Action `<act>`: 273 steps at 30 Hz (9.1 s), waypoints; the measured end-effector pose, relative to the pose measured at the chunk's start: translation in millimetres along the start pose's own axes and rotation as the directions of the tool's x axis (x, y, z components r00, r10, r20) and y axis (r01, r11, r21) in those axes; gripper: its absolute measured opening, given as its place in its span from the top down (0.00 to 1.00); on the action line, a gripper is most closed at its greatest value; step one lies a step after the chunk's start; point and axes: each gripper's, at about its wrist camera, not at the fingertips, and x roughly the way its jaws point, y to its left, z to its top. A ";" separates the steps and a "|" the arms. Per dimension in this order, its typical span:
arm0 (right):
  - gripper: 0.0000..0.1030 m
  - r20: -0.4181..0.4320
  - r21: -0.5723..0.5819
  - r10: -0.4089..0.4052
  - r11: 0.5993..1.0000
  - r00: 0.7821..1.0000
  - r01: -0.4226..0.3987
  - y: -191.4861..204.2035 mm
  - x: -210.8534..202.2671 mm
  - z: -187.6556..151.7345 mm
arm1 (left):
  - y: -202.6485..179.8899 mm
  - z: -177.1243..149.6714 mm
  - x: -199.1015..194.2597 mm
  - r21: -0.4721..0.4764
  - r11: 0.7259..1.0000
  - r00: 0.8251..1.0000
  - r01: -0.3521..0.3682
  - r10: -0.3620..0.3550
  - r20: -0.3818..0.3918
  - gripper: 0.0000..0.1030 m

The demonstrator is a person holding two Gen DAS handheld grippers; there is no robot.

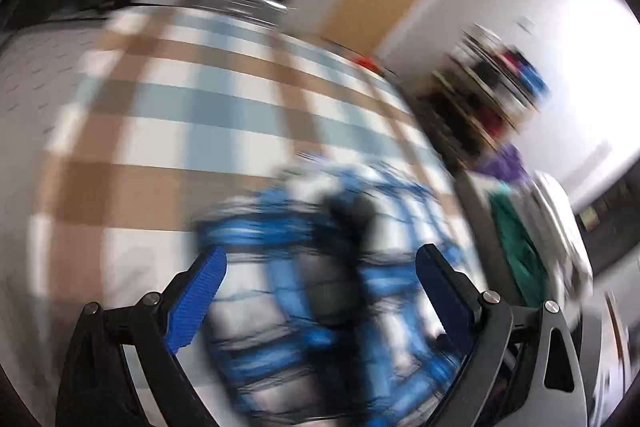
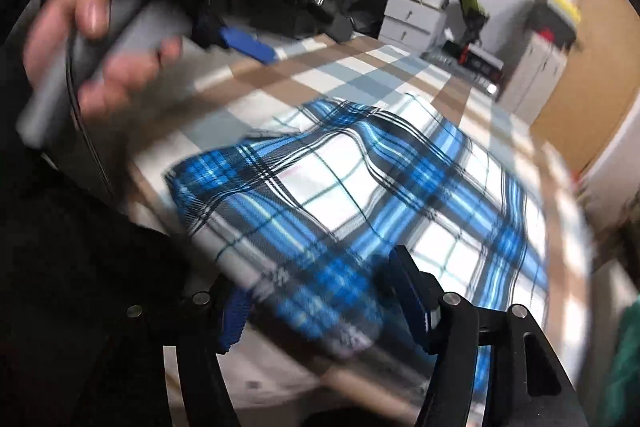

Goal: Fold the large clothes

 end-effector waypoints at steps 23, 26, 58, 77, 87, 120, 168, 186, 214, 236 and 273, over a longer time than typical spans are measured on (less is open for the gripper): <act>0.12 0.201 0.722 0.335 0.584 0.920 -0.371 -148.1 -8.6 -60.9 | -104.1 62.8 76.8 0.181 0.983 0.939 -0.005 0.067 -0.337 0.93; 0.12 0.219 0.742 0.346 0.548 0.912 -0.386 -153.0 -7.6 -64.5 | -136.2 68.6 78.2 0.259 0.960 0.945 0.101 -0.012 -0.327 0.93; 0.10 0.258 0.772 0.367 0.478 0.894 -0.419 -161.5 -1.8 -68.0 | 16.2 45.0 99.5 -0.184 0.888 0.842 0.421 -0.458 -0.286 0.15; 0.08 0.246 0.767 0.361 0.495 0.900 -0.408 -159.8 -1.3 -66.5 | 99.2 24.7 102.3 -0.299 0.931 0.913 0.209 -0.295 -0.281 0.15; 0.05 0.244 0.772 0.354 0.493 0.903 -0.402 -157.3 -0.8 -63.4 | 35.9 38.1 111.9 -0.205 0.863 0.810 0.461 -0.504 -0.299 0.15; 0.05 0.291 0.820 0.244 0.435 0.925 -0.373 -179.7 -22.9 -82.7 | 3.2 33.9 117.5 0.061 0.981 0.928 0.183 -0.152 -0.341 0.50; 0.32 0.094 0.798 0.031 0.595 0.995 -0.094 -199.9 -4.4 -32.2 | 98.9 24.5 61.9 -0.267 0.960 0.987 0.083 -0.116 -0.111 0.14; 0.30 0.158 0.887 0.251 0.388 0.955 -0.249 -228.8 23.6 -77.6 | 76.2 24.2 98.0 -0.348 0.844 0.831 0.409 -0.502 -0.240 0.13; 0.24 0.242 0.857 0.388 0.345 0.889 -0.384 -236.7 38.6 -74.8 | 50.4 26.1 112.7 -0.247 0.903 0.829 0.351 -0.422 -0.366 0.08; 0.47 0.155 0.796 0.555 0.420 0.818 -0.435 -228.8 65.0 -49.1 | 66.5 15.8 95.0 -0.168 0.949 0.820 0.265 -0.314 -0.480 0.05; 0.78 0.367 0.438 0.666 0.492 0.649 -0.752 -89.3 -9.8 156.9 | 120.2 41.0 -180.3 -0.145 0.972 0.951 0.185 -0.215 -0.222 0.76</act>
